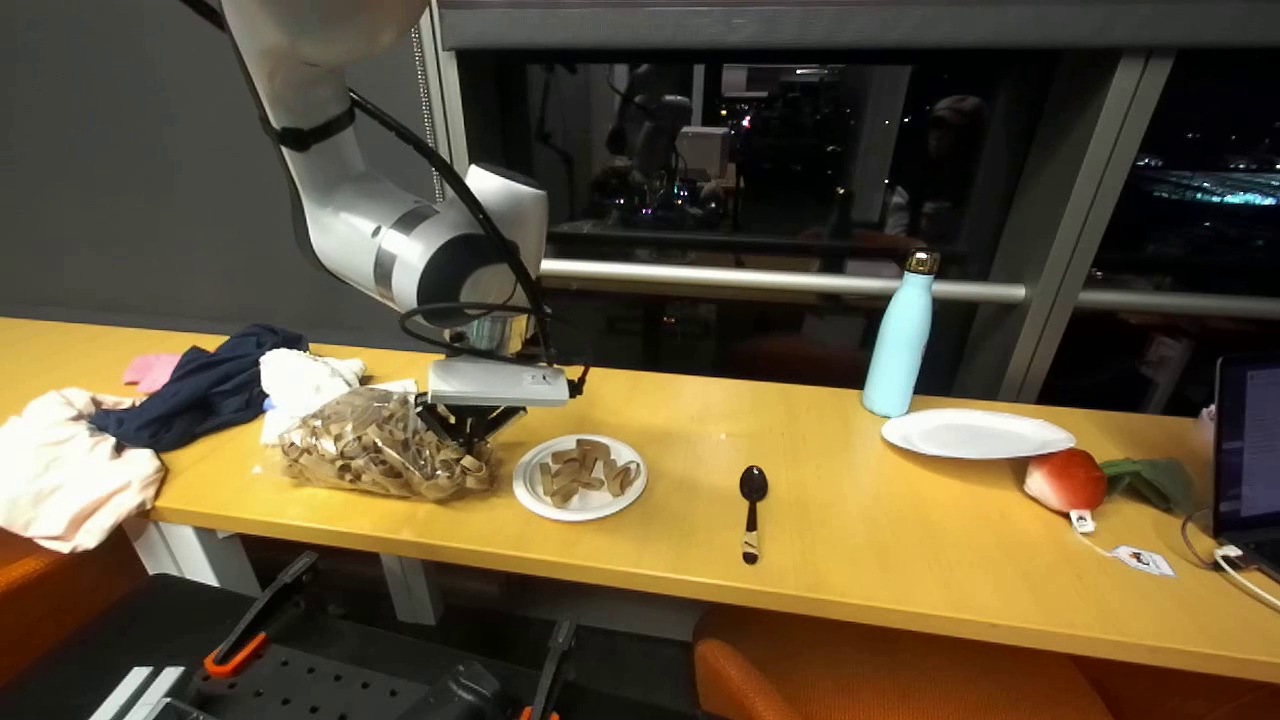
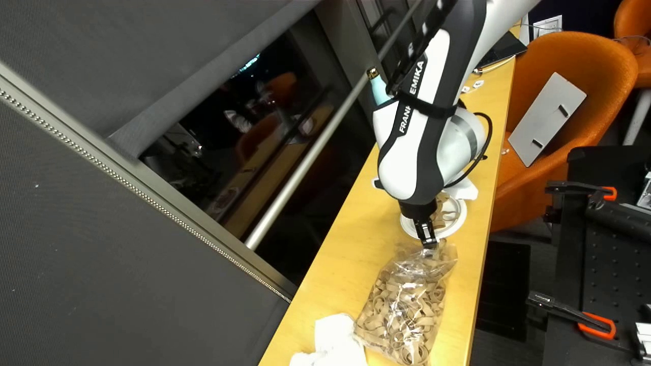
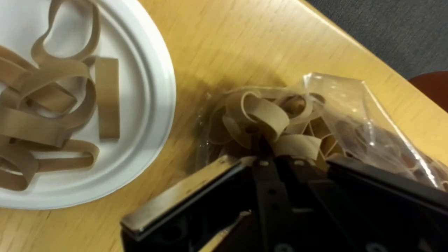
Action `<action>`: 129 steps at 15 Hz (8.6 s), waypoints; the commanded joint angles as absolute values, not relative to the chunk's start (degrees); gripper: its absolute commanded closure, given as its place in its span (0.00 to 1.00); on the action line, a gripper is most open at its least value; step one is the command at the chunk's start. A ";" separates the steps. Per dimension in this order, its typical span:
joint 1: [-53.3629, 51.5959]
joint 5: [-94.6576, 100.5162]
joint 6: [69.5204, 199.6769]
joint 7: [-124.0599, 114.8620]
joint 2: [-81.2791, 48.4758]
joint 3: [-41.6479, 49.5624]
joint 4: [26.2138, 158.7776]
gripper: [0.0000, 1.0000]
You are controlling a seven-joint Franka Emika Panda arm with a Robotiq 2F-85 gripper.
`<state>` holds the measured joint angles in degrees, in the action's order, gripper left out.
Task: Move some rubber bands from the plate to the plastic
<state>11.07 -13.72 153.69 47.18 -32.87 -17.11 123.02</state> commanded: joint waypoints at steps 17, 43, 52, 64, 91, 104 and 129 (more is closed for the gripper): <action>31.75 -23.46 151.19 72.69 -42.29 -41.21 119.08 0.66; 17.28 -28.29 141.03 68.26 -20.70 -13.10 129.59 0.00; 16.65 -21.94 144.27 68.12 -30.72 -4.59 118.86 0.00; 16.30 -20.13 146.85 65.38 -41.17 -7.09 108.67 0.00; 11.14 -5.40 146.30 48.46 -30.61 -4.85 119.88 0.00; 10.94 5.18 154.58 37.80 -35.20 0.47 116.37 0.00; 9.36 5.53 153.75 32.60 -41.56 -2.35 110.44 0.00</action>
<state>9.30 3.56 154.12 34.73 -42.42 -2.16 109.22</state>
